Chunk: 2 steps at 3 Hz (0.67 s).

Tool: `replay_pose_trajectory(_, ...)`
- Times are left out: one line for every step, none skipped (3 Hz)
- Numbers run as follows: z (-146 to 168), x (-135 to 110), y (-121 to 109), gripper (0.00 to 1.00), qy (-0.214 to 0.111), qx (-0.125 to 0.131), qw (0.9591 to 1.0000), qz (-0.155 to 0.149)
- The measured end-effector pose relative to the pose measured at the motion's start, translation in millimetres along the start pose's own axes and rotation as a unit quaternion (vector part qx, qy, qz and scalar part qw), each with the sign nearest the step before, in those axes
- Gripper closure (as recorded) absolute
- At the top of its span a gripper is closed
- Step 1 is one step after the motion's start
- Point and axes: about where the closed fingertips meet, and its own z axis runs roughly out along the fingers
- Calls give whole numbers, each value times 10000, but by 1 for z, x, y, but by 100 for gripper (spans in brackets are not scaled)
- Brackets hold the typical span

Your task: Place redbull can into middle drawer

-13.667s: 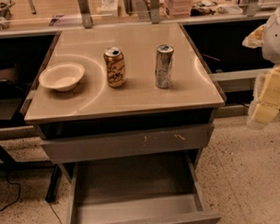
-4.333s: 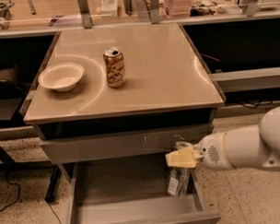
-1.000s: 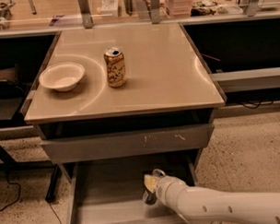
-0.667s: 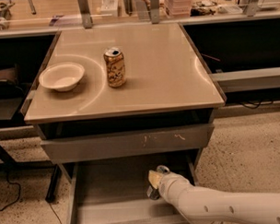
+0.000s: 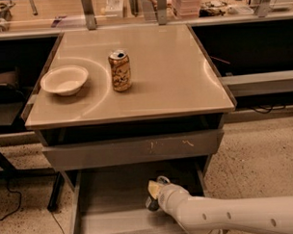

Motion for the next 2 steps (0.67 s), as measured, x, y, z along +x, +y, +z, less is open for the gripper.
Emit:
replay_pose_trajectory(22,1,-8,100,-214,220,9994,176)
replay_pose_trajectory(35,0,-18,100,-417,479,9979,100)
